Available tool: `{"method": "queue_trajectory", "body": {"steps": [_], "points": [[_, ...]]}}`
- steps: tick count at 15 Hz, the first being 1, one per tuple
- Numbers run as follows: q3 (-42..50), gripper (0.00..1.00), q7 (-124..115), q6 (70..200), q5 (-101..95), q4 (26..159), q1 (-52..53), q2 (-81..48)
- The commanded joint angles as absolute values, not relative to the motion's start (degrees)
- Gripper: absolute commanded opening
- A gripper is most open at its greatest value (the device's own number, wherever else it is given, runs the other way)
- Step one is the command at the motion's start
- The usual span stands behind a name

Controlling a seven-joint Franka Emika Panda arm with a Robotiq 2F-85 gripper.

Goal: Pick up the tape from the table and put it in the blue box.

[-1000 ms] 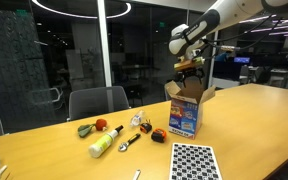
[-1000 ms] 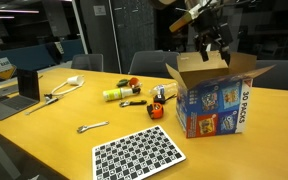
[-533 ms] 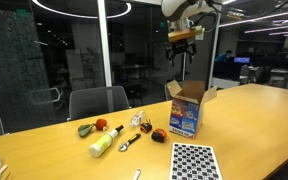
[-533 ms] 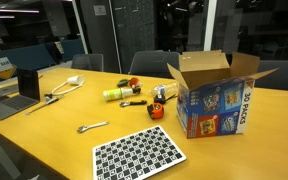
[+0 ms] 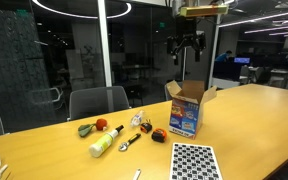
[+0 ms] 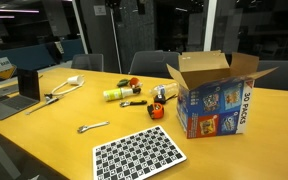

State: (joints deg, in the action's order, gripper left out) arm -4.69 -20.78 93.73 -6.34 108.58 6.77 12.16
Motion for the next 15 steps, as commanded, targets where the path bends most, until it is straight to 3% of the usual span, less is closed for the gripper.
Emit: {"method": "queue_trajectory", "body": {"steps": [1,7,15], "points": [[-5.01,1.0,-17.35,92.85,-4.31,118.56,5.6,20.57],[-4.59,1.0,-19.29,91.74,-5.23,127.03,2.75,26.39],[-3.81,1.0,-21.64,103.77,-3.05,139.25,-0.38,34.88]]}}
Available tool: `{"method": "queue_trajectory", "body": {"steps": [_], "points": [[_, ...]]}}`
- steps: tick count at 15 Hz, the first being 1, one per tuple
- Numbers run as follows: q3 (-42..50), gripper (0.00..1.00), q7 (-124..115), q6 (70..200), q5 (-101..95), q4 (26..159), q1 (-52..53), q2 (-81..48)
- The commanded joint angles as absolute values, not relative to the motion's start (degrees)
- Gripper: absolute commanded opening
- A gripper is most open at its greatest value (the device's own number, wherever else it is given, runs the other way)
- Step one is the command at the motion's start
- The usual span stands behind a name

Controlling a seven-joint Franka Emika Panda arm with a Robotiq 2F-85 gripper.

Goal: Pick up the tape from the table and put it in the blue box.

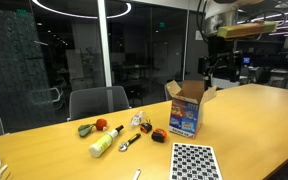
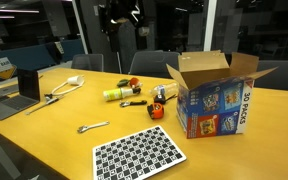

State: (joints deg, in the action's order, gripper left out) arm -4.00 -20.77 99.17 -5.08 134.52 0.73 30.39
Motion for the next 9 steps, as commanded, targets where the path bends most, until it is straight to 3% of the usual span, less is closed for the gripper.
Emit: {"method": "queue_trajectory", "body": {"steps": [1,9], "points": [[-3.64,1.0,-21.66,105.04,-2.62,140.4,-0.65,35.41],[-4.2,1.0,-20.99,104.76,-2.53,140.91,-1.85,34.15]]}}
